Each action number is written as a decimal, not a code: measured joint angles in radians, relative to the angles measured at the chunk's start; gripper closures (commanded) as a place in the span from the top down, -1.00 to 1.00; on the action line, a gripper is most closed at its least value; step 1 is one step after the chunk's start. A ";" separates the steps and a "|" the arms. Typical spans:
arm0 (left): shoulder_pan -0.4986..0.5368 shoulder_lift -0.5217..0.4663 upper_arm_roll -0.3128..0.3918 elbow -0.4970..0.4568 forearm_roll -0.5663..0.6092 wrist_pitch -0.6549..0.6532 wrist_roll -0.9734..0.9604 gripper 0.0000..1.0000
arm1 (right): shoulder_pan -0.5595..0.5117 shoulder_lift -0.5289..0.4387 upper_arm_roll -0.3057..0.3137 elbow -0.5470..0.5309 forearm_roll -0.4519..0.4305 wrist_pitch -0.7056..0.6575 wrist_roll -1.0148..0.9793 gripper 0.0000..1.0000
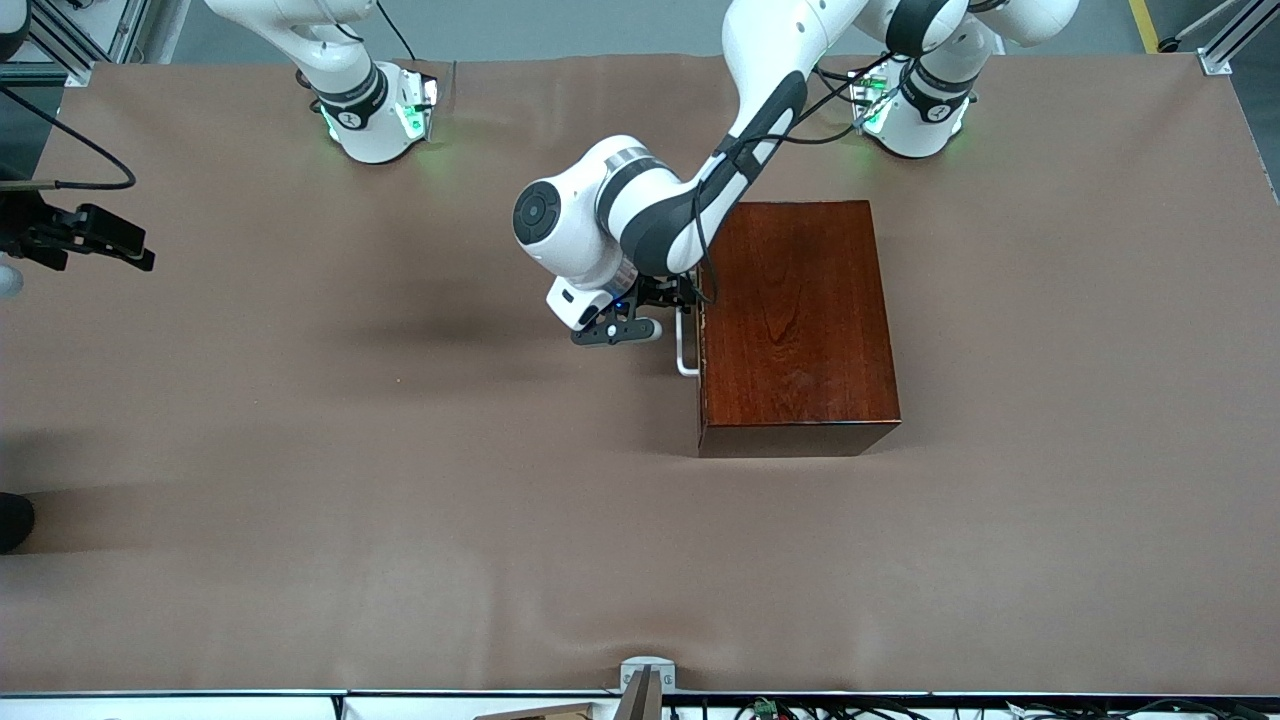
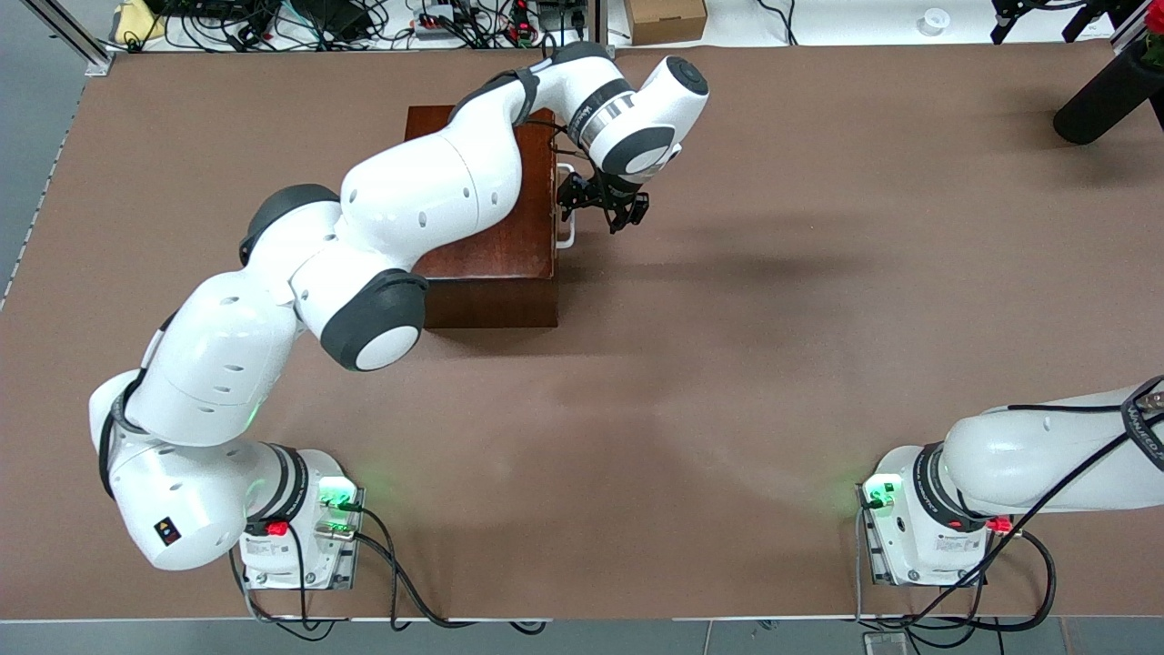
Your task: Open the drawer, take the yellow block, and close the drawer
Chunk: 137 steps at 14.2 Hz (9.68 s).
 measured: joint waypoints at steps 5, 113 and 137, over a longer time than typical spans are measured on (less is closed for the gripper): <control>-0.001 0.000 0.000 0.000 0.000 0.030 0.000 1.00 | 0.000 0.000 0.000 0.000 0.000 -0.001 0.000 1.00; 0.852 -0.883 -0.069 -0.542 -0.098 0.027 0.925 1.00 | 0.840 0.552 0.028 -0.036 0.217 0.756 2.226 -1.00; 0.848 -0.877 -0.105 -0.527 -0.098 0.027 0.933 1.00 | 0.430 0.255 -0.006 -0.080 0.179 0.244 1.276 -1.00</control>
